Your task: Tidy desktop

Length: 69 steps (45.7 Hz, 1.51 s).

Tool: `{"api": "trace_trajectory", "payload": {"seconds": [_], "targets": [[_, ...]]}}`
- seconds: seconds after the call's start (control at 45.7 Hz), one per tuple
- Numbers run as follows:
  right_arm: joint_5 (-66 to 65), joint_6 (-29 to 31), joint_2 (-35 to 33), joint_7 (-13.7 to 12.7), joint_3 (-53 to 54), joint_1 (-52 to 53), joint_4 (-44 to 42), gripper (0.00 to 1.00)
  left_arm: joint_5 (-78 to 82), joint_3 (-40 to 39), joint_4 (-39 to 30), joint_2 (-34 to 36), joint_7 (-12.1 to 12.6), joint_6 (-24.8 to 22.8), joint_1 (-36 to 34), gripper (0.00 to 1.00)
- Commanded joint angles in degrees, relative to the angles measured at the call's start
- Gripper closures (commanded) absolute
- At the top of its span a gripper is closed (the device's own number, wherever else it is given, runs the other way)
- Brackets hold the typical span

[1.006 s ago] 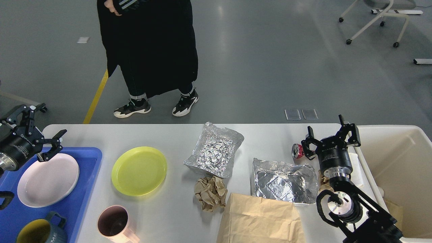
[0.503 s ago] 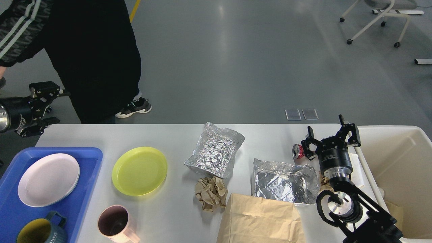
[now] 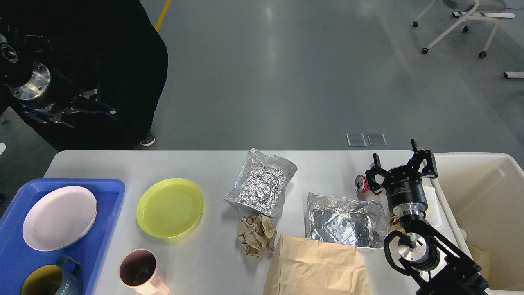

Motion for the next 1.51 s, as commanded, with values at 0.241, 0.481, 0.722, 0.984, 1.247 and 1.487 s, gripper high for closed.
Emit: {"api": "trace_trajectory", "payload": {"seconds": [0.241,0.481,0.722,0.984,1.247,1.487], "targets": [[0.0,0.0,0.0,0.0,0.0,0.0,0.0,0.00,-9.1,8.3,-21.7,-12.2,0.0,-2.3,-24.7,0.03],[0.0,0.0,0.1,0.0,0.0,0.0,0.0,0.00,-19.1,13.9,-29.7,-13.8,1.7,-2.7,-34.4,0.03],[0.0,0.0,0.0,0.0,0.0,0.0,0.0,0.00,-30.8,21.5,-33.4,-20.1,2.3,-2.9,-36.9,0.03],[0.0,0.0,0.0,0.0,0.0,0.0,0.0,0.00,-32.3,22.2,-33.1,-23.0,1.9,-4.4,-32.6,0.03],[0.0,0.0,0.0,0.0,0.0,0.0,0.0,0.00,-31.7,21.2,-32.8,-19.6,2.0,-6.6,-31.3,0.03],[0.0,0.0,0.0,0.0,0.0,0.0,0.0,0.00,-21.3,15.0,-30.3,-14.1,2.3,-2.7,-16.1,0.04]]}}
